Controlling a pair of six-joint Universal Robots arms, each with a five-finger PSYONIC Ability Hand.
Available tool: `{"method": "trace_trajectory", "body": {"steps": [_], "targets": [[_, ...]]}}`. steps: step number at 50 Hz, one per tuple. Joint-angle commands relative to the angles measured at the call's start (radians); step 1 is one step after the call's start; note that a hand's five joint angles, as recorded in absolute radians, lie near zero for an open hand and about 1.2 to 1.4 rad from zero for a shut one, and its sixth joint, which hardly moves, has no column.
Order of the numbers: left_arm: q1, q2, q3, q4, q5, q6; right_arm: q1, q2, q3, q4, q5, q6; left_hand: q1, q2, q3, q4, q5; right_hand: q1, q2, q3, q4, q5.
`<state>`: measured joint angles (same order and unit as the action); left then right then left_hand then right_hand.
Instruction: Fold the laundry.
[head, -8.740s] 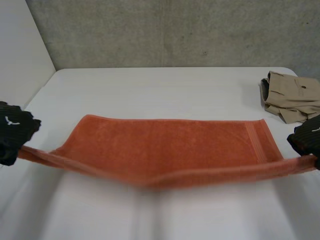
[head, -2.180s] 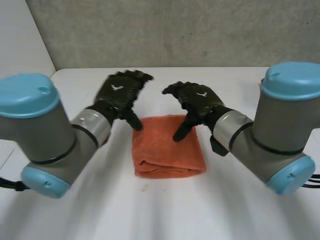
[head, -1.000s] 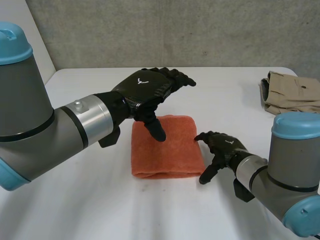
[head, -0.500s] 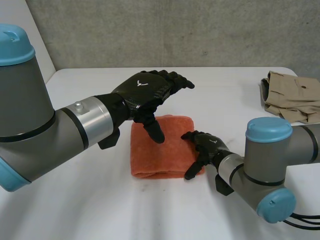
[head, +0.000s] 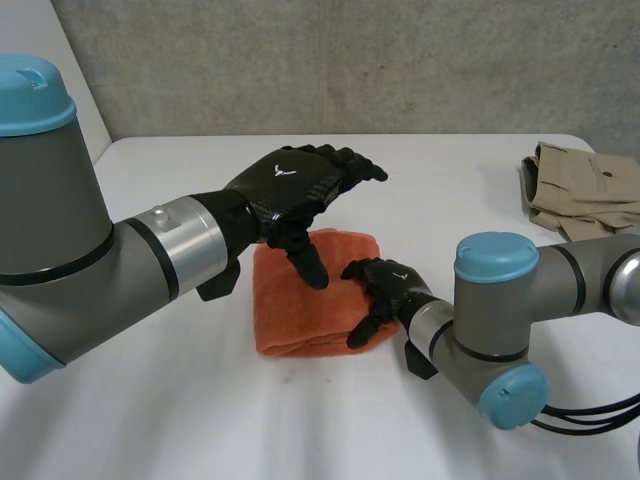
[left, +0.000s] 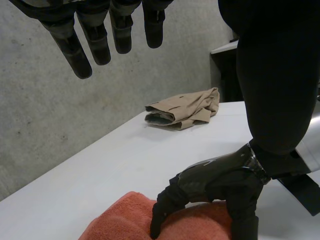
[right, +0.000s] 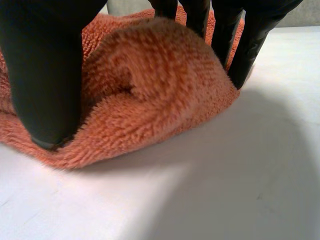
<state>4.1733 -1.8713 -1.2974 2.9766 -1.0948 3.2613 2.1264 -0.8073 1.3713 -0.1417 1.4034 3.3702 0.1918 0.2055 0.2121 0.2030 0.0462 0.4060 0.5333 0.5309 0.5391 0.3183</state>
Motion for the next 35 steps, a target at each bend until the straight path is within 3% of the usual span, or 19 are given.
{"method": "trace_trajectory", "body": {"steps": [1,3,7,9,13,21,26,35], "targets": [[0.004,0.001,-0.002,0.001,0.0,0.0,0.001,0.02,-0.035,0.002,0.011,0.0,0.028,0.014,0.007,0.016,-0.001,0.284,0.156,0.159,0.151,0.197],[0.004,0.003,-0.002,0.001,0.0,0.0,0.001,0.023,-0.043,0.007,0.012,0.0,0.028,0.014,0.007,0.016,-0.001,0.222,0.095,0.098,0.089,0.136],[0.004,0.006,-0.002,0.001,0.0,0.0,0.0,0.002,-0.038,0.027,0.025,-0.023,0.028,0.014,0.007,0.016,-0.001,-0.124,-0.251,-0.249,-0.257,-0.211],[0.004,0.008,-0.002,0.001,0.0,0.0,0.006,-0.038,-0.023,0.049,0.073,-0.061,0.03,0.017,0.01,0.019,0.002,-0.232,-0.359,-0.356,-0.365,-0.318],[0.005,0.009,-0.002,0.001,0.0,-0.002,0.023,-0.156,0.027,0.05,0.158,-0.194,0.033,0.02,0.013,0.022,0.005,-0.232,-0.359,-0.356,-0.365,-0.318],[0.016,0.012,0.0,0.001,0.0,-0.002,0.114,-0.242,0.107,-0.053,0.17,-0.538,0.033,0.02,0.013,0.022,0.005,-0.232,-0.359,-0.356,-0.365,-0.318],[0.018,0.012,-0.002,0.001,0.0,-0.009,0.199,-0.161,0.071,-0.055,0.183,-0.58,0.033,0.02,0.013,0.022,0.005,-0.232,-0.359,-0.356,-0.365,-0.318],[0.018,0.012,-0.003,0.002,0.0,-0.012,0.216,-0.07,0.037,-0.061,0.186,-0.577,0.033,0.02,0.013,0.022,0.005,-0.232,-0.359,-0.356,-0.365,-0.318]]}}
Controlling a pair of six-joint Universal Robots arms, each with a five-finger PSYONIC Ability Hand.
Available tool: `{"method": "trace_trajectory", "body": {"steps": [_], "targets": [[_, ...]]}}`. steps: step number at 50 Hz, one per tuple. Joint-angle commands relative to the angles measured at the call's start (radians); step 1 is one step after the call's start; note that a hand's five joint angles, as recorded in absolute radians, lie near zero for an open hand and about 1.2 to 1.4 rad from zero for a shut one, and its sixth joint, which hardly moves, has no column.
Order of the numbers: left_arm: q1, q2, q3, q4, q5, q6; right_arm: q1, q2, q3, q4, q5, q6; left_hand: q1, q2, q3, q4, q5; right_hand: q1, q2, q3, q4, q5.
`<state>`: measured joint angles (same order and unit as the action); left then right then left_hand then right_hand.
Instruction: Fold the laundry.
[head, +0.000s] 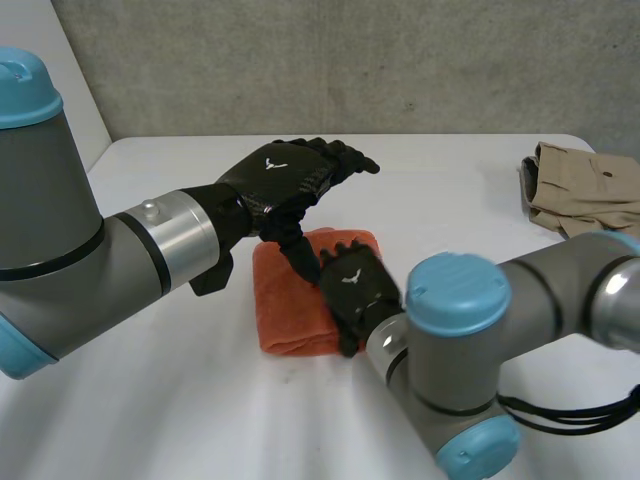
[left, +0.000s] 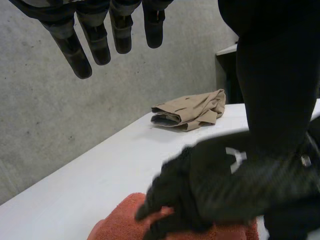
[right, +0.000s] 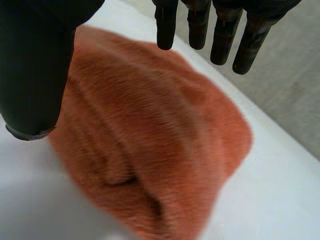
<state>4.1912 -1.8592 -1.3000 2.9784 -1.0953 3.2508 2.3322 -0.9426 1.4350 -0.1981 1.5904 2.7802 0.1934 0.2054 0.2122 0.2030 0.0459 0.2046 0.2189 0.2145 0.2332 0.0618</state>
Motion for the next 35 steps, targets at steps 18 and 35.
{"method": "trace_trajectory", "body": {"steps": [18,35], "targets": [[0.0,0.0,-0.005,0.001,0.0,-0.003,0.009,0.159,-0.103,-0.058,0.022,0.002,0.035,0.023,0.016,0.025,0.008,0.194,0.18,0.184,0.166,0.163],[-0.003,0.0,-0.008,0.001,0.0,-0.005,0.009,0.196,-0.157,-0.081,0.022,-0.005,0.035,0.023,0.016,0.025,0.008,0.374,0.359,0.364,0.345,0.342]]}}
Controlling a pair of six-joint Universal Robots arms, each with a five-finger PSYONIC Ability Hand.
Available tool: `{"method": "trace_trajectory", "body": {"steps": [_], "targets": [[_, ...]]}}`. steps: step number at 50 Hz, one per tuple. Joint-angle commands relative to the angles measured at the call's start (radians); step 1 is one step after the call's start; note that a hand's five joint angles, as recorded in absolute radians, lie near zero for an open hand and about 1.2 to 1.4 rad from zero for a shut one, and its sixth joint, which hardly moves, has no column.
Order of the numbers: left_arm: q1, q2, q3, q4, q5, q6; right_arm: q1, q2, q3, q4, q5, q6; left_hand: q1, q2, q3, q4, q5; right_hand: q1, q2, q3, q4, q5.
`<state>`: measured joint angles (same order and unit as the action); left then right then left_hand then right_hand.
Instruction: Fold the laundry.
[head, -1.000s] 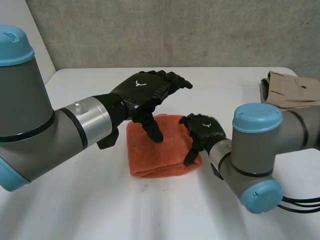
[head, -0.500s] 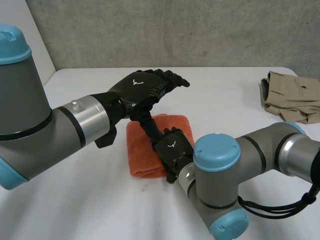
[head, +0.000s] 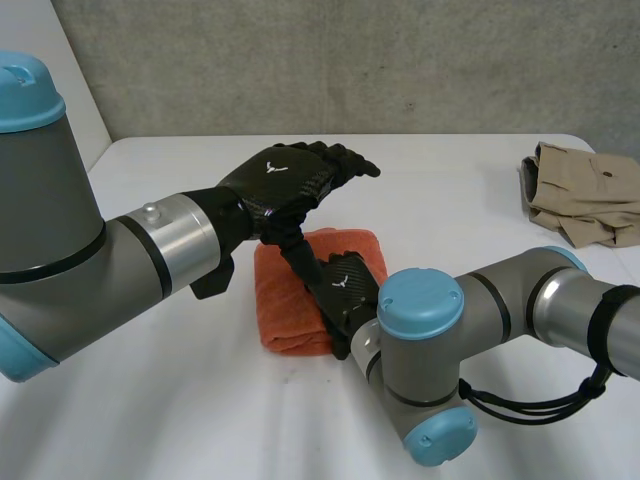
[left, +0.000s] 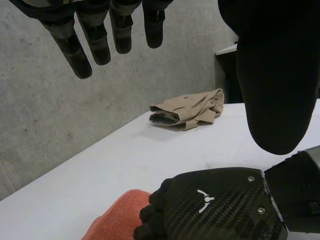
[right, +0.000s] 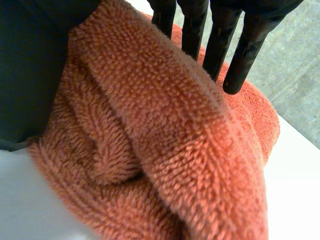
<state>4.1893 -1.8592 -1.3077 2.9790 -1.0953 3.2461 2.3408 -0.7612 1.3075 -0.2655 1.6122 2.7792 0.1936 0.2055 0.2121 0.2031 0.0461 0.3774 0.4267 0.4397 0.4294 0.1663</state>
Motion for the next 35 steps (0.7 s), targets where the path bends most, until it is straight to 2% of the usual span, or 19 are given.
{"method": "trace_trajectory", "body": {"steps": [1,13,14,19,21,23,27,35], "targets": [[-0.002,0.0,-0.001,0.0,0.0,0.0,0.0,0.019,-0.039,-0.014,0.0,-0.007,0.035,0.023,0.016,0.025,0.008,0.201,0.151,0.139,0.149,0.237],[-0.002,0.0,-0.002,0.0,0.0,0.0,-0.003,0.06,-0.099,-0.014,-0.002,-0.013,0.038,0.026,0.019,0.028,0.01,0.256,0.207,0.194,0.204,0.293],[-0.002,0.0,-0.002,-0.002,0.0,0.0,-0.003,0.065,-0.103,-0.014,-0.002,-0.013,0.038,0.026,0.019,0.028,0.01,0.289,0.239,0.226,0.237,0.325],[-0.002,0.0,-0.002,-0.002,0.0,0.0,-0.015,0.091,-0.143,-0.012,0.0,-0.013,0.038,0.026,0.019,0.028,0.01,0.746,0.696,0.683,0.694,0.782],[-0.002,0.0,-0.004,0.0,0.0,0.0,-0.026,0.091,-0.146,-0.012,0.0,-0.013,0.038,0.026,0.019,0.028,0.01,0.837,0.788,0.775,0.785,0.874],[-0.002,0.0,-0.004,0.0,0.0,0.0,-0.054,0.08,-0.146,-0.006,-0.002,-0.013,0.038,0.026,0.019,0.028,0.01,0.961,0.912,0.899,0.909,0.997],[-0.002,0.0,-0.004,0.0,0.0,0.0,-0.113,0.059,-0.142,0.0,-0.012,-0.027,0.038,0.026,0.019,0.028,0.01,1.019,0.969,0.956,0.967,1.055],[-0.002,0.0,-0.004,0.0,0.0,-0.002,-0.273,0.011,-0.122,0.003,-0.048,-0.174,0.038,0.026,0.019,0.028,0.01,1.019,0.97,0.957,0.967,1.055]]}}
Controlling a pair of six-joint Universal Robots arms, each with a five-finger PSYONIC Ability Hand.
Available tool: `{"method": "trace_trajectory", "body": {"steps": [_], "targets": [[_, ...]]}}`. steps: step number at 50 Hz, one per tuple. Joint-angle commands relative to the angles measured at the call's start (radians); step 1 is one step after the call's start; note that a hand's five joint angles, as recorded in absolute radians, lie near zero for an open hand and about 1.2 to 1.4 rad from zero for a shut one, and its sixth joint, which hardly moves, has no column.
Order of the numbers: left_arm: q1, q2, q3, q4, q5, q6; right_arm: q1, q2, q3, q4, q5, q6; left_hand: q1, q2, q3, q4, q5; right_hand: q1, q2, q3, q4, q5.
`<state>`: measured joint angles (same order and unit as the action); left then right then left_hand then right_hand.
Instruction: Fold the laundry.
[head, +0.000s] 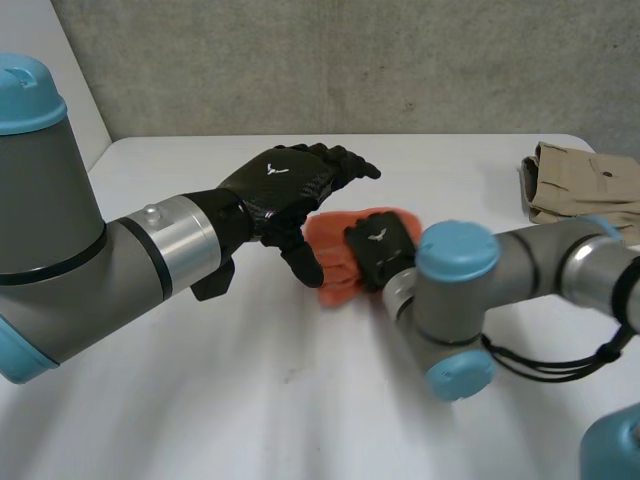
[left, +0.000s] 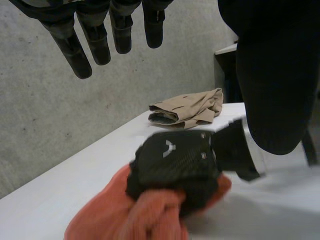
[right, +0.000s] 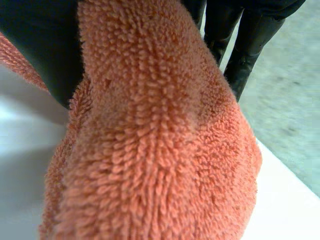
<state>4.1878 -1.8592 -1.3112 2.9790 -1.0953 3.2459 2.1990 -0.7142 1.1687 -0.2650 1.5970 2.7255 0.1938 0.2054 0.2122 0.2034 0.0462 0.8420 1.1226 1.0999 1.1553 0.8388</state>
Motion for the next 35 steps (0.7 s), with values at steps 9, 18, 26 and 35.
{"method": "trace_trajectory", "body": {"steps": [9,18,26,35], "targets": [[0.003,-0.001,-0.002,0.0,0.0,-0.029,-0.306,-0.041,0.003,0.009,-0.16,-0.237,0.037,0.026,0.019,0.028,0.01,0.554,0.274,0.296,0.241,0.383],[0.002,-0.014,-0.005,0.0,0.002,-0.031,-0.416,0.025,-0.095,0.0,-0.37,-0.346,0.04,0.029,0.022,0.031,0.013,0.554,0.274,0.296,0.241,0.383],[0.002,-0.017,-0.011,0.003,0.002,-0.031,-0.492,0.117,-0.433,-0.005,-0.433,-0.345,0.04,0.029,0.022,0.031,0.013,0.554,0.274,0.296,0.241,0.383],[0.002,-0.012,-0.013,0.003,0.002,-0.031,-0.634,0.308,-0.99,-0.01,-0.448,-0.213,0.04,0.029,0.022,0.031,0.013,0.554,0.274,0.296,0.241,0.383]]}}
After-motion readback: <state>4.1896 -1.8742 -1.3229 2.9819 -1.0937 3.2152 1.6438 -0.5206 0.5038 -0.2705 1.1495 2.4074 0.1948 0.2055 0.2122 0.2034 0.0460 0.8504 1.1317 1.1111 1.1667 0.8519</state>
